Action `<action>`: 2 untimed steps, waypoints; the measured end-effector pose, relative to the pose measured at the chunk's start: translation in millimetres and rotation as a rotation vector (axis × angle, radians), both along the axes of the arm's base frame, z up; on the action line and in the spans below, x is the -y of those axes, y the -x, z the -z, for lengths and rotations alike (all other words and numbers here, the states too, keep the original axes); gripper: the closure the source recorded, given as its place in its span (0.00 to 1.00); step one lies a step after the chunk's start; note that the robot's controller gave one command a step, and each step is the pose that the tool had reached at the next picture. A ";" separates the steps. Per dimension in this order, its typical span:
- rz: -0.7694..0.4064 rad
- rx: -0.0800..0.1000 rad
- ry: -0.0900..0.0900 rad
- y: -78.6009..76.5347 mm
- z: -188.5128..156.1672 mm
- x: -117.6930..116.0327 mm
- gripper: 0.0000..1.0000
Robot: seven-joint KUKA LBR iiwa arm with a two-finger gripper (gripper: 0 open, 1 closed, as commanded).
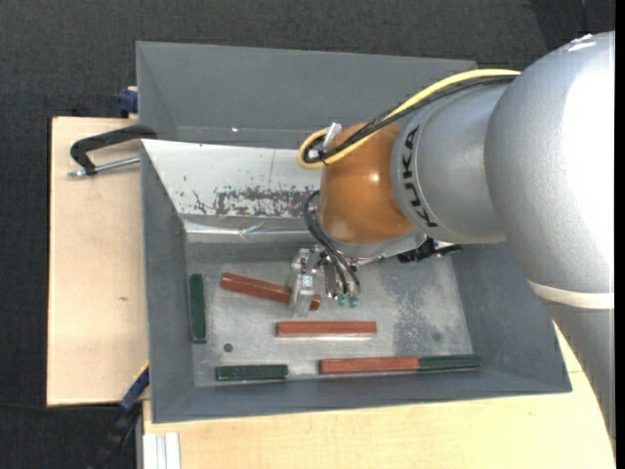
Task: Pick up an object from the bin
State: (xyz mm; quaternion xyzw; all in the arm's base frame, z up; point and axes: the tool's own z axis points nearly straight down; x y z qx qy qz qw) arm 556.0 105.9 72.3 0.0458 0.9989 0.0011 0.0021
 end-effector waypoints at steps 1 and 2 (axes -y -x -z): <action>0.000 0.000 0.000 0.0 0.0 0.1 1.00; -0.039 0.000 0.000 -23.0 -110.8 -35.9 1.00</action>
Offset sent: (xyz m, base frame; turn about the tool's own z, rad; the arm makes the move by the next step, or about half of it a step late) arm 0.0221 0.0343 0.1096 -0.0365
